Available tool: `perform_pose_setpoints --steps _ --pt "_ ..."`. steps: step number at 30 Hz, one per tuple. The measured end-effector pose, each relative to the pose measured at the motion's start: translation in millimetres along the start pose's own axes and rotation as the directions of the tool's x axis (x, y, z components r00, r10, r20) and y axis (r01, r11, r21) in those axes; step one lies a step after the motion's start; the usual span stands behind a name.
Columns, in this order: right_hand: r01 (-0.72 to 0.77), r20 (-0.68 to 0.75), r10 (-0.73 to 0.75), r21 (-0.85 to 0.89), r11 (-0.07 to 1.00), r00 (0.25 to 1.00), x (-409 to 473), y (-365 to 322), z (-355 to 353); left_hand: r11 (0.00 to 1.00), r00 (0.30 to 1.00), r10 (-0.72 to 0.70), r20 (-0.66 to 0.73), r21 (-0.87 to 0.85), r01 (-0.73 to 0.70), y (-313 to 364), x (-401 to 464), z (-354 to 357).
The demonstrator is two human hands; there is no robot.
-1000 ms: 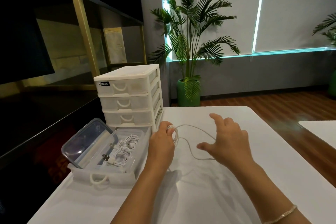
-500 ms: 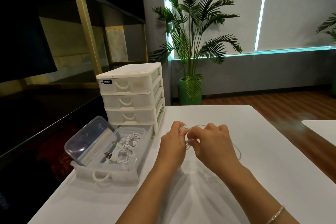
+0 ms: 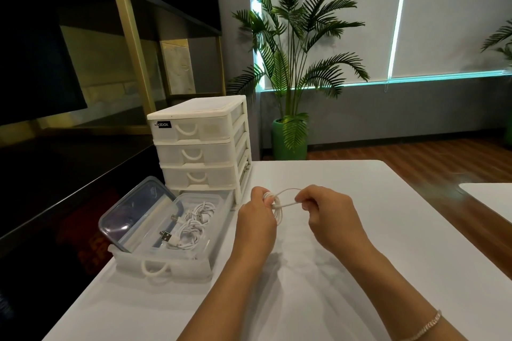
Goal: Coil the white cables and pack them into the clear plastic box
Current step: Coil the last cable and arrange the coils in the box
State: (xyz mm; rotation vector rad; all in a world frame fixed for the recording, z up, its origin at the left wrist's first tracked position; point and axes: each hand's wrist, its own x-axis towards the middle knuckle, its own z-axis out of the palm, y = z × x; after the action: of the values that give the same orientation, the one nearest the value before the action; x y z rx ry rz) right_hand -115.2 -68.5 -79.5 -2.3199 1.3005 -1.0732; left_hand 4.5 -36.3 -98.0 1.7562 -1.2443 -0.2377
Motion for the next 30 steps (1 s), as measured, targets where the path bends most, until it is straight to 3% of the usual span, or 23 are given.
perform_pose_setpoints --steps 5,8,14,17,22,26,30 --pt "-0.067 -0.003 0.067 0.082 0.994 0.998 2.4 -1.1 -2.7 0.999 1.000 -0.017 0.005 0.049 0.017 -2.9 2.2 -2.3" --pt "-0.094 0.002 0.094 0.126 0.988 0.996 7.2 6.4 -13.7 0.995 0.995 -0.096 -0.018 -0.036 0.095 -7.9 6.0 -10.3" --pt "-0.201 0.191 0.239 -0.200 0.959 0.952 1.6 19.9 -6.7 0.993 0.996 -0.082 0.037 -0.079 0.085 -2.1 3.6 -5.7" --pt "-0.204 0.147 0.248 -0.262 0.943 0.958 -0.2 14.4 -3.2 0.994 0.996 -0.059 0.074 -0.084 0.065 -1.8 3.2 -2.8" --pt "-0.180 0.126 0.178 0.005 0.984 0.976 -1.8 3.8 1.1 0.997 0.981 0.023 0.193 -0.070 -0.010 3.5 -1.7 0.4" --pt "-0.196 0.064 0.186 0.251 0.948 0.981 0.1 4.8 0.5 0.999 0.955 0.053 0.290 -0.020 -0.050 9.2 -4.4 0.5" --pt "-0.192 0.061 0.182 0.322 0.927 0.981 -0.3 3.7 -4.3 0.993 0.941 0.086 0.327 0.050 -0.109 12.7 -6.5 0.2"
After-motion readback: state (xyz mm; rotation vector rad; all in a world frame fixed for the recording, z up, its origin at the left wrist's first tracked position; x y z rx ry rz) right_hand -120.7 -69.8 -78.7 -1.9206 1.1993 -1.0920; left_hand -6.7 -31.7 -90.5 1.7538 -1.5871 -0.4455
